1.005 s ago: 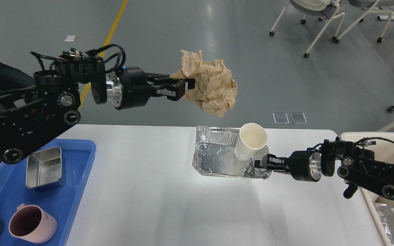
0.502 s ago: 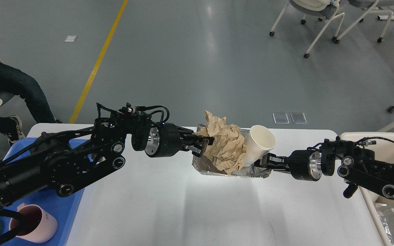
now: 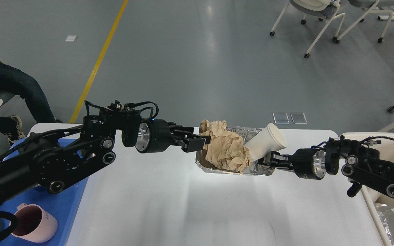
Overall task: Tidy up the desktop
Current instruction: 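Carry the foil tray with the right gripper and tip it into the white bin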
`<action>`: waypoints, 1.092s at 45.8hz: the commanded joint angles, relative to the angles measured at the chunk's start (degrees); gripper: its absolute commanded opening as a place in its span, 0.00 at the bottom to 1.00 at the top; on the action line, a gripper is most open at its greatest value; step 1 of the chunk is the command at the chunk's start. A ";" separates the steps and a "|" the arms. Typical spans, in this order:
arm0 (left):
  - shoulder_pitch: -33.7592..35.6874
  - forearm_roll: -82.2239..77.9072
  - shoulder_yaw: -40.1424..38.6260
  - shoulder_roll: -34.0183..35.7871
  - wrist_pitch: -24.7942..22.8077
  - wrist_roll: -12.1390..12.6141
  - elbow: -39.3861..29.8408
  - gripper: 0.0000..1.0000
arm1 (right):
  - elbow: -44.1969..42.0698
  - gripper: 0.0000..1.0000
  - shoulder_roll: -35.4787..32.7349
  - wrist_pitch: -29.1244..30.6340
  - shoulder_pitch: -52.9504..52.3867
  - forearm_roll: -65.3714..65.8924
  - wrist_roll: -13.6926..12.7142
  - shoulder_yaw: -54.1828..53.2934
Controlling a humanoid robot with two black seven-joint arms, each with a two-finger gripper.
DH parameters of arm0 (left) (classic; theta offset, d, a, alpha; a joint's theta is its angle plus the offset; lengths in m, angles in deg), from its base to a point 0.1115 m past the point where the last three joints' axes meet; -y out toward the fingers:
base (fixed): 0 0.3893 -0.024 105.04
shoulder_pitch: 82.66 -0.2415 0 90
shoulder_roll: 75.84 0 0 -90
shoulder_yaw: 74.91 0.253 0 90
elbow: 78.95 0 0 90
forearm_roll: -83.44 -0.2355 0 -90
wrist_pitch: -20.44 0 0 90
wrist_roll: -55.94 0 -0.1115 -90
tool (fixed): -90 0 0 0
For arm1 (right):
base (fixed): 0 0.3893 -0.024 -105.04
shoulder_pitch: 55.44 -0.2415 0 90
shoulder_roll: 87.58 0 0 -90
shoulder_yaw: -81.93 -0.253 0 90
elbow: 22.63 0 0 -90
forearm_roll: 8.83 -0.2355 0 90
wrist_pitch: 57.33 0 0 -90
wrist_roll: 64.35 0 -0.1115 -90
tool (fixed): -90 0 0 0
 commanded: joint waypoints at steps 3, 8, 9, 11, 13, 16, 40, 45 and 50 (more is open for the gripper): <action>-0.50 14.36 -9.78 2.07 0.96 0.03 -0.09 1.00 | -0.02 0.00 -1.30 0.00 2.05 -0.06 0.00 -2.66; -4.89 23.25 -19.10 2.60 3.33 0.03 0.00 1.00 | -0.02 0.00 -2.17 -0.09 4.68 -0.67 0.00 -6.00; -6.12 24.74 -21.20 2.60 3.77 0.03 0.00 1.00 | -0.02 0.00 -2.44 -0.09 5.38 -1.11 0.00 -6.70; -8.58 27.47 -25.16 2.60 4.47 0.03 0.17 1.00 | -0.02 0.00 -2.97 -0.09 6.79 -1.99 0.00 -8.28; -11.83 30.02 -28.94 2.43 5.00 0.03 0.61 1.00 | -0.02 0.00 -4.02 -0.09 8.19 -2.96 0.00 -9.78; -16.93 34.15 -33.95 2.08 5.18 0.03 2.36 1.00 | -0.02 0.00 -6.12 -0.09 10.39 -3.66 0.09 -12.32; -25.46 71.25 -43.46 -12.15 11.95 -0.76 22.49 1.00 | -4.84 0.00 -20.10 -4.65 29.73 -22.29 4.83 -23.76; -26.34 71.25 -43.29 -14.79 11.94 -0.76 24.43 1.00 | -10.03 0.00 -20.90 -4.74 32.28 -28.18 4.75 -23.67; -26.70 71.25 -42.58 -15.24 11.95 -0.76 25.48 1.00 | -15.65 0.00 -20.64 -4.57 34.30 -31.70 4.75 -23.49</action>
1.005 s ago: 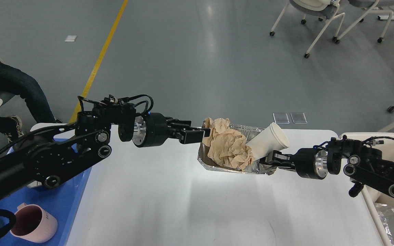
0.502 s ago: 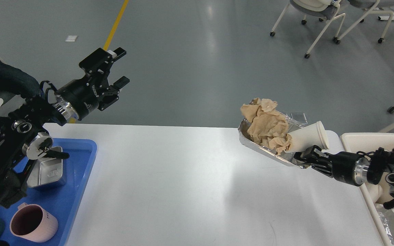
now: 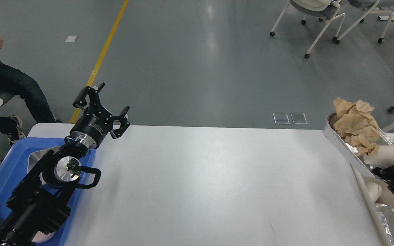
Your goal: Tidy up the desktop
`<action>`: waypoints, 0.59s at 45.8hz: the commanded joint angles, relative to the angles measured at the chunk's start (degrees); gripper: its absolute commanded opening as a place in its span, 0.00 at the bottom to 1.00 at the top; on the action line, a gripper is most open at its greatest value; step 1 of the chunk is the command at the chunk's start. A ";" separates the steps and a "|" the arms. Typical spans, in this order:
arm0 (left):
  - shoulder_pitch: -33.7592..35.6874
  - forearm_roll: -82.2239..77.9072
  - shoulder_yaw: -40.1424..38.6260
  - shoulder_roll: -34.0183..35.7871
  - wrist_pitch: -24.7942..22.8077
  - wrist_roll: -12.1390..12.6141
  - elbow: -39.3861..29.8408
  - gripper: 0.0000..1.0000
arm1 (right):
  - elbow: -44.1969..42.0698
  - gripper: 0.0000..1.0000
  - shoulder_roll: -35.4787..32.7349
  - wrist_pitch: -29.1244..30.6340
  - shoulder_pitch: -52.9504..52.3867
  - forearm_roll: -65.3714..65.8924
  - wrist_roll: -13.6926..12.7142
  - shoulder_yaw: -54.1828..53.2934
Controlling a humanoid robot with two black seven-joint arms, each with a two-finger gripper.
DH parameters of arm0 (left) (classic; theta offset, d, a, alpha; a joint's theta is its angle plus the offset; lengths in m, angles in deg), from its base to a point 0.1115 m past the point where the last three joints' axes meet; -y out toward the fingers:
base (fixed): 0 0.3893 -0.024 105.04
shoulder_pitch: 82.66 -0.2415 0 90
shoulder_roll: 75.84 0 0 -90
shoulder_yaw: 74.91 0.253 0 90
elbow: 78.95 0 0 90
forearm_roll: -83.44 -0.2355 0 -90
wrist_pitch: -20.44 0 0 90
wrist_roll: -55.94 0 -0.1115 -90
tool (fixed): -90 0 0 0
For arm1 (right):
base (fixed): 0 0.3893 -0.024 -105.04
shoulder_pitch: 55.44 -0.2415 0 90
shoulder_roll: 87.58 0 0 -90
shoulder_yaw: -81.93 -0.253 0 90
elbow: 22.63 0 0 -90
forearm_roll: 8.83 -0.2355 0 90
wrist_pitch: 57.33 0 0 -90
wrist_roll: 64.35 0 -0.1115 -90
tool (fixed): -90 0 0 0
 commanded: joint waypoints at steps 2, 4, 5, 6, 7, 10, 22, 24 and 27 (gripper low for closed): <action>-0.39 0.03 0.65 -1.04 -0.03 0.00 1.41 1.00 | -7.55 0.00 0.44 0.14 2.59 -4.17 0.01 0.23; -0.39 0.03 0.65 -1.30 -0.03 0.00 1.50 1.00 | -9.92 0.00 1.06 0.14 2.77 -4.35 0.01 0.32; -0.39 0.03 0.74 -1.39 -0.03 0.00 1.41 1.00 | -11.24 0.00 1.58 0.14 2.77 -4.35 -0.08 0.41; -0.39 0.03 0.74 -1.48 -0.03 0.00 1.50 1.00 | -12.56 0.00 2.11 0.14 2.77 -4.35 -0.08 0.41; -0.39 0.03 0.74 -1.48 -0.03 0.00 1.41 1.00 | -13.88 0.00 2.81 0.14 2.85 -4.35 -0.08 0.23; -0.48 0.03 0.74 -1.57 -0.03 0.00 1.41 1.00 | -18.01 0.00 4.92 0.05 2.77 -4.87 -0.43 0.14; -2.59 0.03 0.91 -1.48 -0.03 0.00 1.41 1.00 | -37.78 0.63 14.59 -3.55 -0.48 -11.64 -0.70 0.14; -2.85 0.03 0.83 -1.39 -0.03 0.00 1.41 1.00 | -40.16 0.70 15.91 -3.55 -1.62 -12.60 -0.70 0.14; -3.20 -0.06 0.91 -1.39 -0.11 0.00 1.41 1.00 | -41.84 0.91 17.05 -3.64 -2.16 -12.96 -0.70 0.14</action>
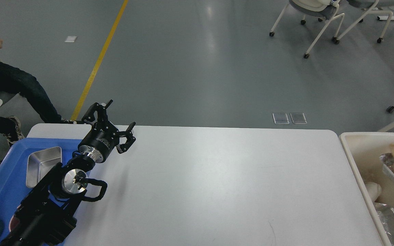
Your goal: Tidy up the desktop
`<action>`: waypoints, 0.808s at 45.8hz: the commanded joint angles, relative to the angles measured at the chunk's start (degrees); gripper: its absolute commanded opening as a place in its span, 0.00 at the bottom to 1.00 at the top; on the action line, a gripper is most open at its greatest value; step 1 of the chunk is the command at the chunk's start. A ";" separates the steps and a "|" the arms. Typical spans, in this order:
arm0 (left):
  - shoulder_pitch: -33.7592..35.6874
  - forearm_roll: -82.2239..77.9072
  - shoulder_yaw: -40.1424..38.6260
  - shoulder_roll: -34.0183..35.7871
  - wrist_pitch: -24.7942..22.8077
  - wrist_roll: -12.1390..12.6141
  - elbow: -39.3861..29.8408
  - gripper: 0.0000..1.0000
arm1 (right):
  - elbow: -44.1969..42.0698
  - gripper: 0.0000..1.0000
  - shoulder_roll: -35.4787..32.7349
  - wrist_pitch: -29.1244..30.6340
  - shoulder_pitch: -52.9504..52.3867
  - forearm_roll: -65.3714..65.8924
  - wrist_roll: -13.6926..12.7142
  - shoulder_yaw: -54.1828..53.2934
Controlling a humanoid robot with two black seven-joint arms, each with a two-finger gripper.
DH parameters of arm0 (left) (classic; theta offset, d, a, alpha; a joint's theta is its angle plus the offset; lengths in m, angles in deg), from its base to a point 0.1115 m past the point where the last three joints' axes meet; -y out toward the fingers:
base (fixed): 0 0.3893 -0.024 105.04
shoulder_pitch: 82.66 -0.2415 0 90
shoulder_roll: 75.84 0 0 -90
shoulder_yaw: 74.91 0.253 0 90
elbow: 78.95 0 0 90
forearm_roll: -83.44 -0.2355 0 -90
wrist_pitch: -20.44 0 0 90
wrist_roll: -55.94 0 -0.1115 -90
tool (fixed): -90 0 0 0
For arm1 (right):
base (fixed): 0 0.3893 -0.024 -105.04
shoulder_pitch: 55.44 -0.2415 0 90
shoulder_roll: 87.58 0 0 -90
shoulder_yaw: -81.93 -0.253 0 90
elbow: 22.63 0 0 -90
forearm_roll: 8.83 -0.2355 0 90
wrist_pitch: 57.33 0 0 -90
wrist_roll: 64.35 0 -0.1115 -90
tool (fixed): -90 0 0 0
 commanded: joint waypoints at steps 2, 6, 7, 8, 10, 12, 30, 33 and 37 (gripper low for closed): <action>-0.74 0.00 -0.07 0.17 -0.11 0.00 -0.02 1.00 | -5.01 1.00 2.88 -0.84 -1.78 -1.49 -0.02 0.08; -0.74 0.00 -0.07 0.35 -0.03 0.09 -0.02 1.00 | -4.57 1.00 2.97 -0.58 -1.87 -1.49 0.07 0.26; -0.74 -0.09 -0.07 0.44 -0.03 0.00 -0.02 1.00 | -4.40 1.00 2.97 -0.58 -1.96 -1.49 0.07 0.26; -0.74 -0.09 -0.07 0.44 -0.03 0.09 -0.02 1.00 | -4.31 1.00 2.97 -0.58 -1.96 -1.58 0.16 0.26; -0.66 0.00 -0.07 0.44 0.15 0.09 -0.02 1.00 | -4.22 1.00 3.23 -0.75 -2.05 -1.49 0.42 0.61; -0.74 0.00 -0.07 0.52 0.15 0.18 -0.02 1.00 | -4.31 1.00 4.20 -1.19 -4.23 -1.49 0.51 0.87; -2.50 0.00 -1.12 1.84 -0.03 -0.26 -0.90 1.00 | -3.43 1.00 17.29 -1.63 -23.40 -2.63 0.07 2.02; -3.38 0.26 -1.82 2.98 -0.03 -0.26 -1.08 1.00 | -1.68 1.00 17.91 -1.54 -24.90 -6.75 -0.02 -0.34; -4.96 0.52 -4.80 3.16 0.06 -0.53 -2.30 1.00 | 4.02 1.00 19.84 -0.49 -24.90 -17.55 -0.11 -6.75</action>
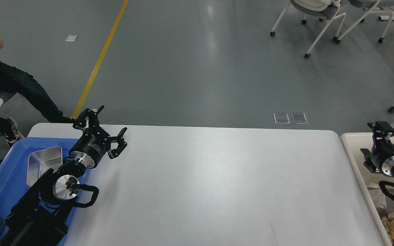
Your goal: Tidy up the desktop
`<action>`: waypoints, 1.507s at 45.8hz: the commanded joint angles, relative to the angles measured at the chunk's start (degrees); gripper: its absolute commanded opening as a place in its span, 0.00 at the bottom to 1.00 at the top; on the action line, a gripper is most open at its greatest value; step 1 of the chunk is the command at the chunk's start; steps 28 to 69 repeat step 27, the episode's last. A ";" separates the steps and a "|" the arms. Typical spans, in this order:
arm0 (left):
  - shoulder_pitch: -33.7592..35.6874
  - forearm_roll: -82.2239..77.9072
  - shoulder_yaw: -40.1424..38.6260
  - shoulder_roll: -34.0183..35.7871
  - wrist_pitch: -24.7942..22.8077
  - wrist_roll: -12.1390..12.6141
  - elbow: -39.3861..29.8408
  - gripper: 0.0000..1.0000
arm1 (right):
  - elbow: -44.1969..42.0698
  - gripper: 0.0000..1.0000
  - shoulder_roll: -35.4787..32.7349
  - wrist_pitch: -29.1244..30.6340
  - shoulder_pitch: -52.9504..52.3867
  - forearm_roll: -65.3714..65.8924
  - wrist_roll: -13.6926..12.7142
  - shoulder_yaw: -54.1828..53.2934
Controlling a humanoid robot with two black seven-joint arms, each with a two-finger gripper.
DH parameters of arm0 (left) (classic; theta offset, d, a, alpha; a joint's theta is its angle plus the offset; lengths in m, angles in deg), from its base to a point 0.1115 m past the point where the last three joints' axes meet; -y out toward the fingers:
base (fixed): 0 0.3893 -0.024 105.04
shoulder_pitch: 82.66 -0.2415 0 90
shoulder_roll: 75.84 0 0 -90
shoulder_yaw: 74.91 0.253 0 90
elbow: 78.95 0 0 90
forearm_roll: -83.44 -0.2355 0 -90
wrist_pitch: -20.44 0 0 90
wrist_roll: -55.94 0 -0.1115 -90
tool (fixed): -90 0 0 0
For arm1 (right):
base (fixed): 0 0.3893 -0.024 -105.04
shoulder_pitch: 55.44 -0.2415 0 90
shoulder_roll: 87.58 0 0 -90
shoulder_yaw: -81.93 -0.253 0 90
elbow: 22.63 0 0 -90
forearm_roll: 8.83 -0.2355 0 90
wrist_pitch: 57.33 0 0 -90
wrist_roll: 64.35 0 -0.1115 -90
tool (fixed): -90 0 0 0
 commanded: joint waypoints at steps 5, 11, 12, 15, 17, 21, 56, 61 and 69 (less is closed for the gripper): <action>-3.78 0.36 -8.19 0.54 0.24 0.19 -2.73 1.00 | 16.18 1.00 3.32 2.12 0.11 -24.34 -0.31 -13.43; -6.94 0.45 -9.78 1.25 2.08 0.20 -6.85 1.00 | 32.52 1.00 4.20 2.03 5.03 -29.98 -0.31 -20.20; -7.73 0.36 -9.95 1.33 2.08 0.28 -7.64 1.00 | 35.16 1.00 4.29 1.94 6.25 -29.98 -0.22 -21.52; -10.20 0.45 -11.44 1.51 1.99 0.28 -10.19 1.00 | 42.37 1.00 5.25 1.85 10.12 -29.98 -0.05 -25.21; -11.34 0.45 -12.67 1.42 1.91 0.37 -12.04 1.00 | 46.59 1.00 5.87 1.76 12.41 -29.81 0.30 -27.76; -13.63 0.45 -15.13 1.34 1.82 0.46 -15.55 1.00 | 51.53 1.00 6.75 1.68 16.28 -29.55 0.39 -30.75; -15.74 0.89 -16.98 1.34 1.99 0.55 -18.99 1.00 | 52.50 1.00 6.57 2.20 20.24 -29.46 0.48 -31.37; -15.74 0.89 -16.98 1.34 1.99 0.55 -18.99 1.00 | 52.50 1.00 6.57 2.20 20.24 -29.46 0.48 -31.37; -15.74 0.89 -16.98 1.34 1.99 0.55 -18.99 1.00 | 52.50 1.00 6.57 2.20 20.24 -29.46 0.48 -31.37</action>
